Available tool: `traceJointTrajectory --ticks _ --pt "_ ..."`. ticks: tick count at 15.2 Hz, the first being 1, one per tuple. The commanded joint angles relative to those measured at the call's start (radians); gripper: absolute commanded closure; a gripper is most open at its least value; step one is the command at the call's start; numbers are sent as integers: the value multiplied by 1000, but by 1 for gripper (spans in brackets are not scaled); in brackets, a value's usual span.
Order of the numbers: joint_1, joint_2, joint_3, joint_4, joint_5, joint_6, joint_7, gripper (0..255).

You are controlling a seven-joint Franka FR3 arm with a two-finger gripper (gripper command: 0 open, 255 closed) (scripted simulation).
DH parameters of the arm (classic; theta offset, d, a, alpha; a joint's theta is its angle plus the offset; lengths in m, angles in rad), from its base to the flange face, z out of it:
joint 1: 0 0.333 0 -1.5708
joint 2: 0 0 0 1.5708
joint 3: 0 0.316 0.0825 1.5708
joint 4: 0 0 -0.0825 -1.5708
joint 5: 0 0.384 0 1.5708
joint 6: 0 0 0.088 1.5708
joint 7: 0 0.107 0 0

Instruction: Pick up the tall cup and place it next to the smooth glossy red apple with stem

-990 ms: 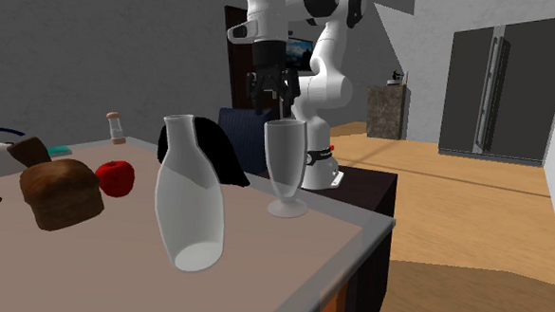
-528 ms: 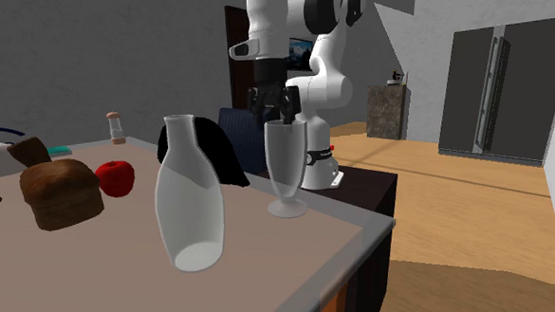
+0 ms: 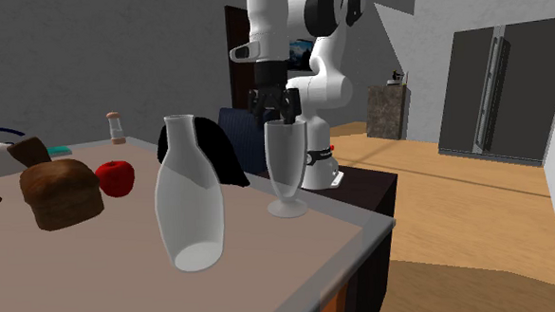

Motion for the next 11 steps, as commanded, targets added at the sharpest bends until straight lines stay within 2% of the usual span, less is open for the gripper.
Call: traceJointTrajectory --ticks 1,11 --pt "0 0 0 0 0 0 0 255" --pt "0 -6 -1 10 -1 -16 0 255"
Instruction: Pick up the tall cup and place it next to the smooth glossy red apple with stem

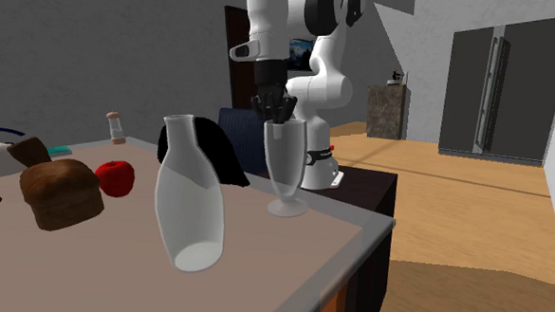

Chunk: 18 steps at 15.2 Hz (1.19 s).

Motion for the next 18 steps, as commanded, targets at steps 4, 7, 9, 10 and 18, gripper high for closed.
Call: traceJointTrajectory --ticks 4,7,9,10,18 --pt "-1 -23 -4 48 -4 -72 1 255" --pt "-2 -35 -7 82 -6 -117 1 255" --pt "-3 -42 -9 105 -8 -147 2 255" --pt "-3 -44 -10 117 -9 -162 2 255" --pt "-6 -56 -16 218 -15 -274 4 255"
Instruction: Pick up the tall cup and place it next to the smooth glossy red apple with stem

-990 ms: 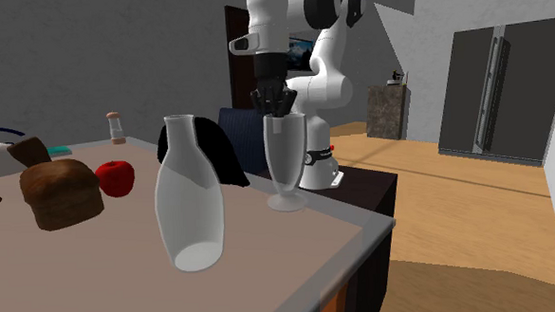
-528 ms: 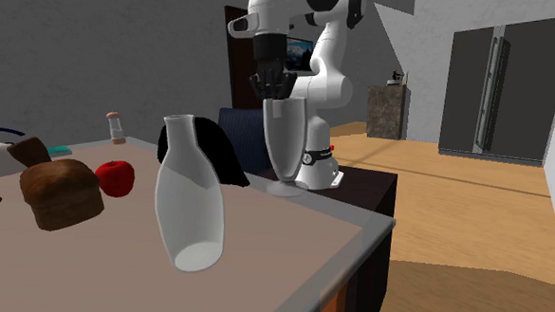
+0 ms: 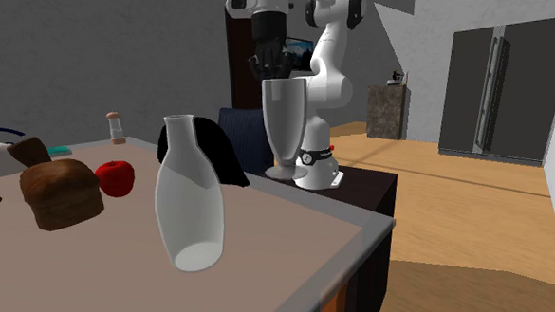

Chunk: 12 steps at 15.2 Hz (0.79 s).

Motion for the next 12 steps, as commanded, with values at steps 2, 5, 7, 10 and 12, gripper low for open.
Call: traceJointTrajectory --ticks 2,5,7,10,12 --pt "-1 1 -2 42 -2 -41 1 255" --pt "-2 2 -4 84 -4 -81 2 255" --pt "-2 5 -5 112 -5 -107 2 255" --pt "-3 10 -7 155 -7 -145 3 255" --pt "-4 14 -8 185 -8 -171 4 255"
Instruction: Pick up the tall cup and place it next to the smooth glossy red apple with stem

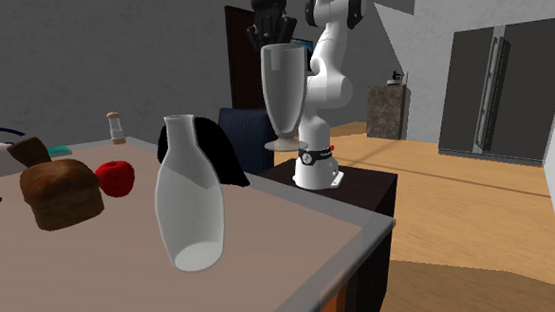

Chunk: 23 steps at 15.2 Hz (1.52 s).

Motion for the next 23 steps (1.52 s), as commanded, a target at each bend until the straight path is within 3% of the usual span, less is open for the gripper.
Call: traceJointTrajectory --ticks 1,23 --pt "-1 9 -1 30 -1 -21 0 255" --pt "-7 111 -9 405 -12 -294 8 255"
